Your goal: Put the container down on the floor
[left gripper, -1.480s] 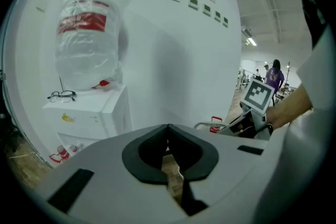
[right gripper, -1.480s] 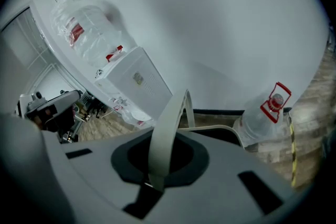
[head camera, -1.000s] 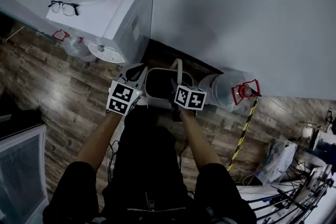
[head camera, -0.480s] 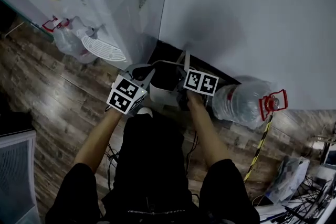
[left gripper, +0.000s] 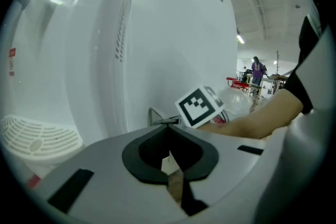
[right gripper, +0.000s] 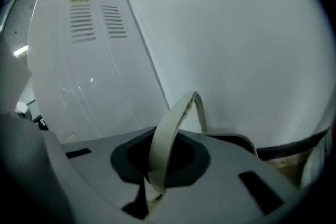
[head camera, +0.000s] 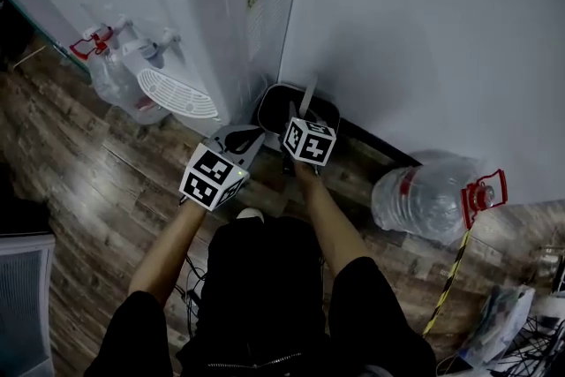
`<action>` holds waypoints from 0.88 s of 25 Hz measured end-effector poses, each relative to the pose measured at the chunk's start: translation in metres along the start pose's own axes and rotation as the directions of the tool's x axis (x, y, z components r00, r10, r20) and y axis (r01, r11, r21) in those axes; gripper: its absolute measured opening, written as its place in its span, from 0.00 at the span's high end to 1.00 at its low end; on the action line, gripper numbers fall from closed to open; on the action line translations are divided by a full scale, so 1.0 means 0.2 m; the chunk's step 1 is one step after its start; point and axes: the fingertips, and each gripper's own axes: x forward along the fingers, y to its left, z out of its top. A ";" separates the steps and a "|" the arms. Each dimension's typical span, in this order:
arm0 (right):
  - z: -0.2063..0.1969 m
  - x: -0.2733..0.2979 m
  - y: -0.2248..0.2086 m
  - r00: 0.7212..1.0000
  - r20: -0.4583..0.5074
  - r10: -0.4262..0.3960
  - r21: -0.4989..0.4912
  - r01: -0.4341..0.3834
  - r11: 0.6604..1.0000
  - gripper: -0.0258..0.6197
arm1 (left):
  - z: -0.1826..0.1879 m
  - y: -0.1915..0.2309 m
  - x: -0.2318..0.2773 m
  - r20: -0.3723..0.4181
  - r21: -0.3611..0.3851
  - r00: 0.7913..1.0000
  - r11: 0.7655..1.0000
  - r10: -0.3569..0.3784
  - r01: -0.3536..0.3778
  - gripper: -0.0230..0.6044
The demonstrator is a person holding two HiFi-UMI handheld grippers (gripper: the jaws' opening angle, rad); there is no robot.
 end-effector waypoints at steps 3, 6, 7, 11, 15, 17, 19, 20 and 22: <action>-0.09 0.07 -0.08 0.996 0.058 -0.062 0.045 0.060 0.997 0.93 | -0.06 0.02 0.00 -0.014 0.011 1.000 1.000 0.016 -0.015 0.94; -0.14 0.11 -0.09 0.997 0.051 -0.050 0.026 0.049 0.998 0.92 | -0.08 0.03 -0.02 -0.012 0.010 1.000 1.000 0.027 -0.026 0.94; -0.16 0.12 -0.08 0.999 0.035 -0.038 -0.002 0.038 0.999 0.92 | -0.09 0.03 -0.02 -0.009 0.008 0.999 0.999 0.031 -0.031 0.94; -0.20 0.13 -0.03 1.000 -0.005 0.019 -0.051 -0.019 0.999 0.92 | -0.12 0.05 -0.05 -0.002 -0.018 0.999 0.999 0.050 -0.050 0.94; -0.26 0.12 0.01 0.996 -0.056 0.069 -0.036 -0.071 0.997 0.81 | -0.16 0.02 -0.06 -0.007 -0.029 0.999 0.999 0.046 -0.046 0.94; -0.28 0.10 0.05 0.991 -0.087 0.098 -0.052 -0.103 0.993 0.72 | -0.17 0.02 -0.07 -0.007 -0.027 0.999 0.999 0.046 -0.046 0.94; -0.31 0.07 0.10 0.986 -0.111 0.126 -0.085 -0.136 0.987 0.70 | -0.18 0.02 -0.08 -0.008 -0.026 0.999 0.998 0.051 -0.051 0.94; -0.32 0.05 0.11 0.983 -0.123 0.138 -0.095 -0.150 0.984 0.70 | -0.18 0.01 -0.09 -0.009 -0.026 0.999 0.998 0.054 -0.054 0.94; -0.34 0.00 0.13 0.978 -0.140 0.158 -0.100 -0.172 0.980 0.70 | -0.16 0.01 -0.10 -0.003 -0.026 0.998 0.998 0.063 -0.063 0.94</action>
